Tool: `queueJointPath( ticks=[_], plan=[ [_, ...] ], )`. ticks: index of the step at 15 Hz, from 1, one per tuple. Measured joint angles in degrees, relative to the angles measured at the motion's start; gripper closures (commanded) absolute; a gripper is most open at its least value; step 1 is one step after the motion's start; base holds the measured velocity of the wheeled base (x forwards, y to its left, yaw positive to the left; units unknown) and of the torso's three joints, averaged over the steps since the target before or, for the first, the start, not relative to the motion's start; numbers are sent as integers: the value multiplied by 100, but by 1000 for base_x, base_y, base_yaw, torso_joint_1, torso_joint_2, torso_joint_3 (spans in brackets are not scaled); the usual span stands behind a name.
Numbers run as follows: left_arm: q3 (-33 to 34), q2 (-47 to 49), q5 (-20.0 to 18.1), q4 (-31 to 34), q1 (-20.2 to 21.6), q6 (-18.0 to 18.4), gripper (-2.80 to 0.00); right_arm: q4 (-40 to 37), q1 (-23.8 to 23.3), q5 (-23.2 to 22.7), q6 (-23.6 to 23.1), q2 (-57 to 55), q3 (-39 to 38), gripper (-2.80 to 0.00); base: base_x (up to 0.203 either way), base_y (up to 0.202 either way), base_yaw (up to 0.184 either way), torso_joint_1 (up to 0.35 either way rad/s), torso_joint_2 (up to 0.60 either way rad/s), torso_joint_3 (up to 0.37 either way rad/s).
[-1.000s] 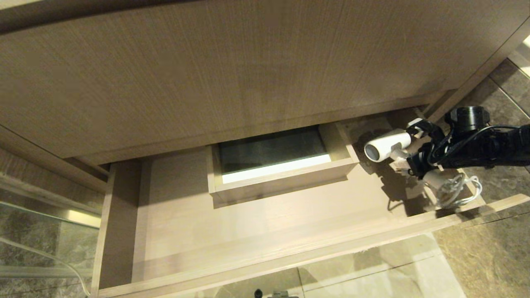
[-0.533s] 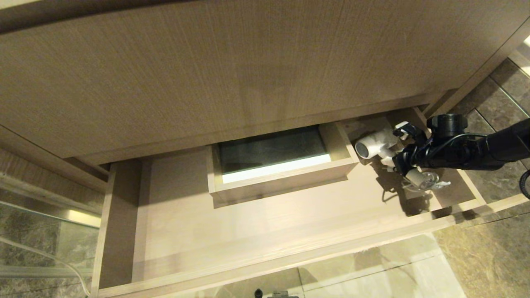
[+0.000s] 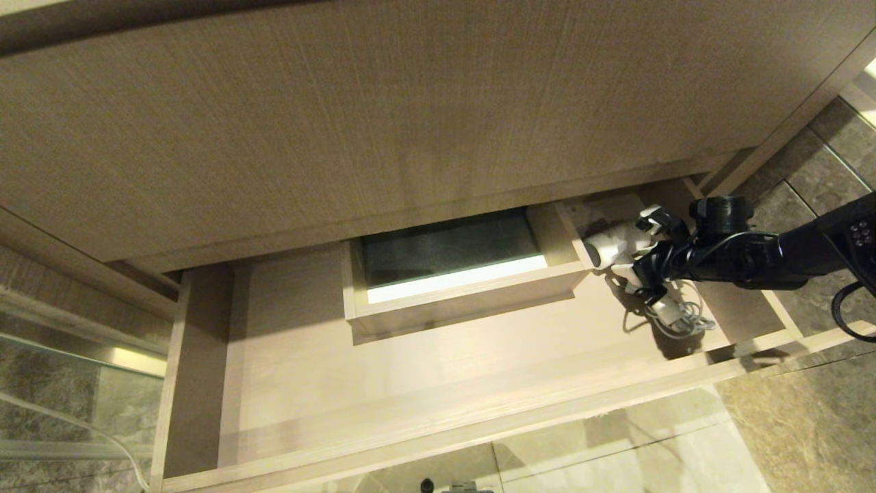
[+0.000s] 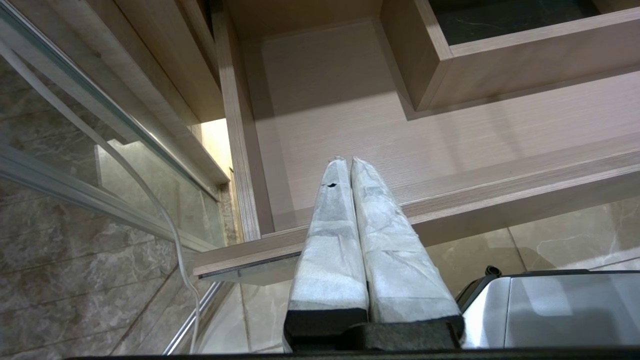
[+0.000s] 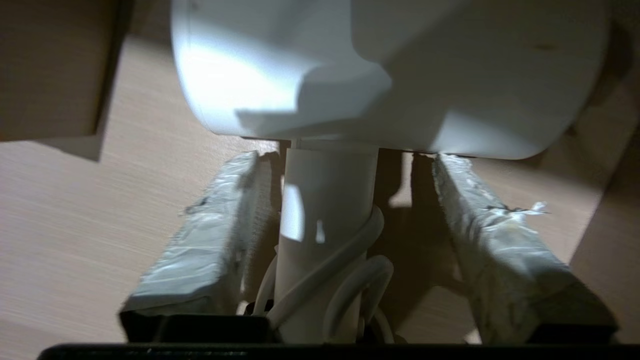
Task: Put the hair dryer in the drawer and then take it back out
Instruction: Put it into the drawer
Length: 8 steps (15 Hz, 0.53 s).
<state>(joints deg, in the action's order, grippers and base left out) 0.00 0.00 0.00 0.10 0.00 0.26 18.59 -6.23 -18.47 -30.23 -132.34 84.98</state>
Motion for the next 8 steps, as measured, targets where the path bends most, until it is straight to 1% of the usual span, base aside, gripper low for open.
queueJointPath(
  ticks=[3,5,7,8],
  plan=[
    [0,0,-2,0,0,-1,0,-40,-10,1,77,403,-274,-280,0,0,0,0,0,0],
    [0,0,0,0,0,1,0,-81,-63,12,255,874,-709,-280,0,0,0,0,0,0],
    [0,0,-2,0,0,1,0,-118,-121,45,334,1418,-1167,-280,0,0,0,0,0,0],
    [0,0,-2,0,0,1,0,-148,-151,58,359,1701,-1455,0,0,0,0,0,0,0]
  ],
)
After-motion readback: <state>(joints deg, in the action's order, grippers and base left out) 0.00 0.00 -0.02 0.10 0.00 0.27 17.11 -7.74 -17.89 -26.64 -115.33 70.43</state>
